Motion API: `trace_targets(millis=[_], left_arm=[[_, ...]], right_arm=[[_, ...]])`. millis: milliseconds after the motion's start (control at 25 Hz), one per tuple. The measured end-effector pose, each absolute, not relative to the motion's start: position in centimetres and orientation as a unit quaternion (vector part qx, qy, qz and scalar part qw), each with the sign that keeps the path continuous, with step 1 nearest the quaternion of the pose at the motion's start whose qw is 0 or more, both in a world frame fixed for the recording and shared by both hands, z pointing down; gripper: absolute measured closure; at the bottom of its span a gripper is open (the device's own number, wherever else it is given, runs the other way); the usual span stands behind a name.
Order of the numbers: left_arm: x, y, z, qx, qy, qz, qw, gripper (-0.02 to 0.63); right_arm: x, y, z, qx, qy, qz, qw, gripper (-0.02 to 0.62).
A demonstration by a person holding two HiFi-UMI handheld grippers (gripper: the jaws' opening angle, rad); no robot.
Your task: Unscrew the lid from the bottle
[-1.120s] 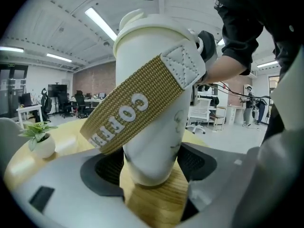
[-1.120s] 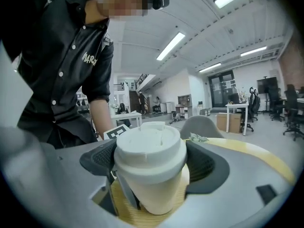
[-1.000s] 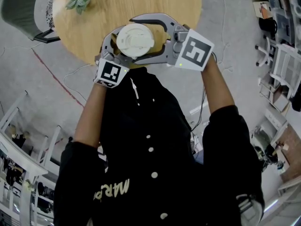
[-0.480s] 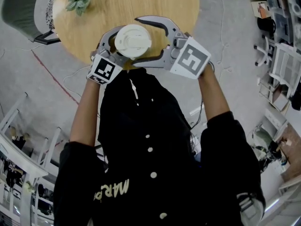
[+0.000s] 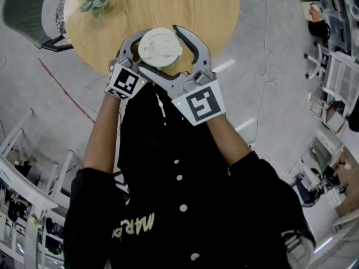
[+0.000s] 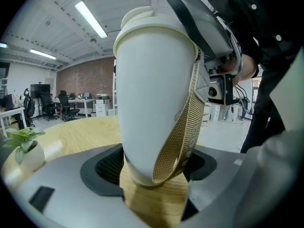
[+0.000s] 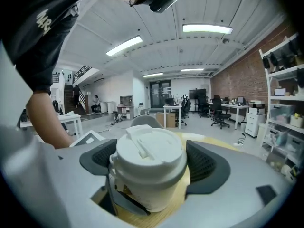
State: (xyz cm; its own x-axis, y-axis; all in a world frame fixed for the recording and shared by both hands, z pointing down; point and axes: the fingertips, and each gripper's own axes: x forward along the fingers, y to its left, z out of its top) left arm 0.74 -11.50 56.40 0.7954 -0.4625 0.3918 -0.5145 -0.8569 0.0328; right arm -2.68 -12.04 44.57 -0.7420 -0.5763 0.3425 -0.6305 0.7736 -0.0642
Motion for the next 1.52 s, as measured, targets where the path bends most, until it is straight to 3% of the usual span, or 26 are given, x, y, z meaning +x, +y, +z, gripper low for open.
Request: trace_targets(millis=[160, 360, 600, 840, 1040, 1280, 1520], left_arm=[[0.7, -11.5, 56.5, 0.945, -0.257, 0.189, 0.07, 0.259], [0.7, -11.5, 56.6, 0.945, -0.257, 0.191, 0.069, 0.259], [0.6, -11.4, 56.7, 0.944, -0.259, 0.189, 0.072, 0.259], [0.7, -11.5, 56.7, 0.944, -0.258, 0.192, 0.072, 0.259], [0.7, -11.4, 56.6, 0.944, -0.257, 0.192, 0.071, 0.259], [0.7, -11.4, 56.6, 0.944, -0.258, 0.192, 0.073, 0.259], [0.8, -11.5, 56.5, 0.945, -0.258, 0.19, 0.073, 0.259]], right_arm=[[-2.9, -11.9, 44.4, 0.287, -0.943, 0.105, 0.131, 0.141], [-4.3, -11.0, 42.6, 0.035, -0.992, -0.023, 0.117, 0.143], [-4.0, -10.0, 43.4, -0.109, -0.984, -0.013, 0.137, 0.143], [-3.7, -10.5, 43.8, -0.062, -0.986, 0.015, 0.151, 0.13], [-2.9, -10.8, 43.8, 0.084, -0.98, 0.01, 0.18, 0.104], [-4.0, -12.2, 44.0, 0.283, -0.948, 0.054, 0.134, 0.089], [-3.9, -12.7, 44.3, 0.292, -0.948, 0.071, 0.108, 0.115]])
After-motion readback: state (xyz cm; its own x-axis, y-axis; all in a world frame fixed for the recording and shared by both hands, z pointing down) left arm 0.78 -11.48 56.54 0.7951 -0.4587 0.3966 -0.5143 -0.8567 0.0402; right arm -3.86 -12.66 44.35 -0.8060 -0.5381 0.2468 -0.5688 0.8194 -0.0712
